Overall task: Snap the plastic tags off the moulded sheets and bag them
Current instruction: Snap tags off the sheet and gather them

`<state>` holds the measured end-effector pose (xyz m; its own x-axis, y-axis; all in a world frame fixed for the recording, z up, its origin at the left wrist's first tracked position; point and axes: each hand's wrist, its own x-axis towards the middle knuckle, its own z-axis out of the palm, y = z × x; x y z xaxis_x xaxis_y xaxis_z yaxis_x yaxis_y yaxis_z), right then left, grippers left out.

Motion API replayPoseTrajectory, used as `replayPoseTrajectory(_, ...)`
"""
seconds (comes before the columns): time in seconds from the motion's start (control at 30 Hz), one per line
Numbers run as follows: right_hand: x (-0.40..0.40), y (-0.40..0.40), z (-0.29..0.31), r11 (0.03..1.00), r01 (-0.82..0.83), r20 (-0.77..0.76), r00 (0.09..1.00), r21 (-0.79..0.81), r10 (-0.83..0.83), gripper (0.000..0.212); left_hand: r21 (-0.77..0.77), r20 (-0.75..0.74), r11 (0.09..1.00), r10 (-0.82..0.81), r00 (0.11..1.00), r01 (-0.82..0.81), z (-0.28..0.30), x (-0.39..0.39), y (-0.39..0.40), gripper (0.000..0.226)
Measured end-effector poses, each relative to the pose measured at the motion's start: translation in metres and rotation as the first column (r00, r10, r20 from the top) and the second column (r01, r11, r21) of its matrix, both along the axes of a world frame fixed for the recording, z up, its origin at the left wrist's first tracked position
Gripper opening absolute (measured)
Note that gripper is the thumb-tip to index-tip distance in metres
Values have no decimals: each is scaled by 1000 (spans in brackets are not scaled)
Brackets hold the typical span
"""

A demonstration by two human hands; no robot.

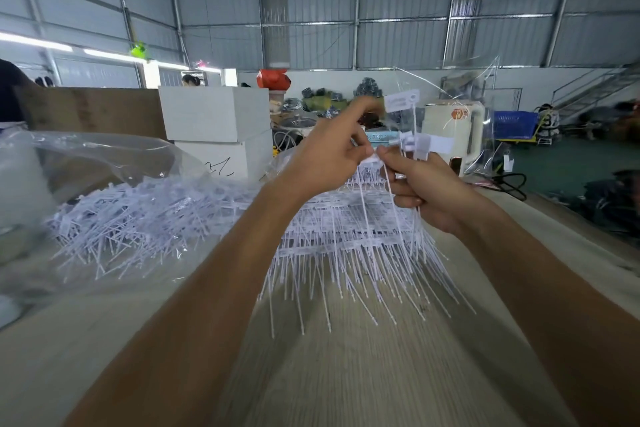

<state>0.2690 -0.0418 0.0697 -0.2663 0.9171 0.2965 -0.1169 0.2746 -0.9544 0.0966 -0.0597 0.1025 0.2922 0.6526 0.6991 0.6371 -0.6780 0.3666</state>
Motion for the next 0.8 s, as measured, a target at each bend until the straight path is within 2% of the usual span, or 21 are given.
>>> replayPoseTrajectory(0.1, 0, 1, 0, 1000, 5, 18, 1000, -20, -5, 17, 56, -16, 998, -20, 1000, 21, 0, -1, -1, 100)
replayPoseTrajectory(0.17, 0, 2, 0, 1000, 5, 54, 999, -18, -4, 17, 77, -67, 997, -22, 998, 27, 0, -2, 0, 104)
replayPoseTrajectory(0.3, 1, 4, -2, 999, 12, 112, 994, -36, -8, 16, 139, -244, 989, 84, 966, -51, -1, -4, 2, 78)
replayPoseTrajectory(0.4, 1, 5, -4, 998, 33, 116, 993, -49, -27, 16, 176, -328, 980, 146, 933, -91, -3, -2, 4, 69)
replayPoseTrajectory(0.47, 0, 4, -4, 998, 46, 99, 994, -40, -42, 21, 119, -258, 991, 85, 962, -56, -4, -3, 6, 70)
replayPoseTrajectory(0.53, -2, 4, -1, 998, 67, 34, 997, -18, -66, 22, 55, -123, 998, 40, 992, -34, -3, -7, 7, 67)
replayPoseTrajectory(0.6, -1, 4, 2, 998, 67, -47, 997, -4, -68, 16, 23, -90, 995, 103, 991, -102, 0, -11, 10, 46)
replayPoseTrajectory(0.67, -1, 3, 4, 999, 41, -102, 994, 0, -41, 11, -23, -149, 984, 171, 974, -176, 1, -15, 12, 18)
replayPoseTrajectory(0.73, 0, 1, 5, 1000, 20, -125, 992, 9, -18, 9, -135, -116, 981, 121, 986, -136, -1, -18, 13, 16)
replayPoseTrajectory(0.8, 2, 0, 5, 999, 13, -76, 997, 52, -9, 9, -234, 26, 972, 45, 999, -38, -4, -19, 11, 23)
